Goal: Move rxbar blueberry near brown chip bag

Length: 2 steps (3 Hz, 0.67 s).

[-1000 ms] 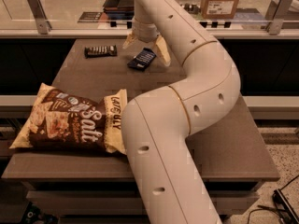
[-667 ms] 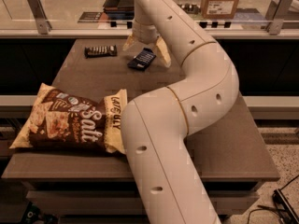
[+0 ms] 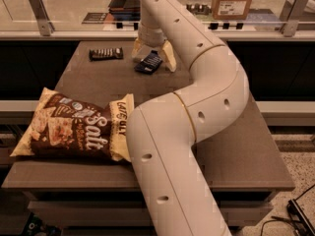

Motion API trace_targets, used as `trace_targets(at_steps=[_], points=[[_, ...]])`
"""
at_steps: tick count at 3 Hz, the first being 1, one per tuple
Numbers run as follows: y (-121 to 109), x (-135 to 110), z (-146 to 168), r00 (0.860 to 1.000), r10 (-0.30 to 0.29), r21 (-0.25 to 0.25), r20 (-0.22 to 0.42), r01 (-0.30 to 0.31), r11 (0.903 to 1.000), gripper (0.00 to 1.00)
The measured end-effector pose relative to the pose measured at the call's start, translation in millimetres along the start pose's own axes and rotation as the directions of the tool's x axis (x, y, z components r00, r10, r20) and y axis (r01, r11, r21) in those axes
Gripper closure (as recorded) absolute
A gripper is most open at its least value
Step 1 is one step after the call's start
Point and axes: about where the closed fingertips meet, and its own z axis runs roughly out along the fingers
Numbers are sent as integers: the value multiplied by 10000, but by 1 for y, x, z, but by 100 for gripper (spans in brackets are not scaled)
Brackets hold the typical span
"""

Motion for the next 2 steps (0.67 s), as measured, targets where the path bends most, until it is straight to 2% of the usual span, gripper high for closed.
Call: trace_targets(at_steps=[1, 2], points=[[-6, 4, 4, 9999, 3, 198, -139, 0, 9998, 33], [-8, 6, 3, 9998, 4, 248, -173, 1, 9997, 56]])
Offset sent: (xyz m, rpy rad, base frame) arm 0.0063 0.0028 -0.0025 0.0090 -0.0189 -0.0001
